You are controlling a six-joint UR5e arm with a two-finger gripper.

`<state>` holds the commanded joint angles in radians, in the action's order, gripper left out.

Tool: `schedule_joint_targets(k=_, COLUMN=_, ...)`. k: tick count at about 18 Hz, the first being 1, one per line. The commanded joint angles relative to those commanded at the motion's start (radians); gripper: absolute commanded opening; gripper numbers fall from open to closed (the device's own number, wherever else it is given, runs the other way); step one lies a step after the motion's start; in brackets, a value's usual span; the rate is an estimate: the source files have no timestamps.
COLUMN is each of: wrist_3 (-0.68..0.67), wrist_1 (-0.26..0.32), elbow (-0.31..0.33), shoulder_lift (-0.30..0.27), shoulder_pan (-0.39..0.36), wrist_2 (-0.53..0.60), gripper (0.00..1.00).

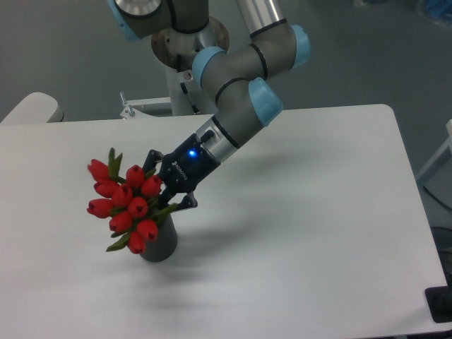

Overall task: Pick up the flowers from the vase
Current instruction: 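Close the gripper on the tulip stems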

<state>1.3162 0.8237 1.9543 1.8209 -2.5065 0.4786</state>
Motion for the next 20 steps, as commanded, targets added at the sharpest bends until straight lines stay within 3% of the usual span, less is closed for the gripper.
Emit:
schedule_joint_targets(k=6, wrist_3=-0.003, wrist_1=0.000, elbow=0.000, shoulder_lift=-0.006, shoulder_pan=-0.003, wrist_2=0.000, gripper=0.23)
schedule_joint_targets(k=20, wrist_3=-0.086, wrist_1=0.000, elbow=-0.029, shoulder_lift=-0.041, shoulder_pan=-0.032, wrist_2=-0.052, gripper=0.22)
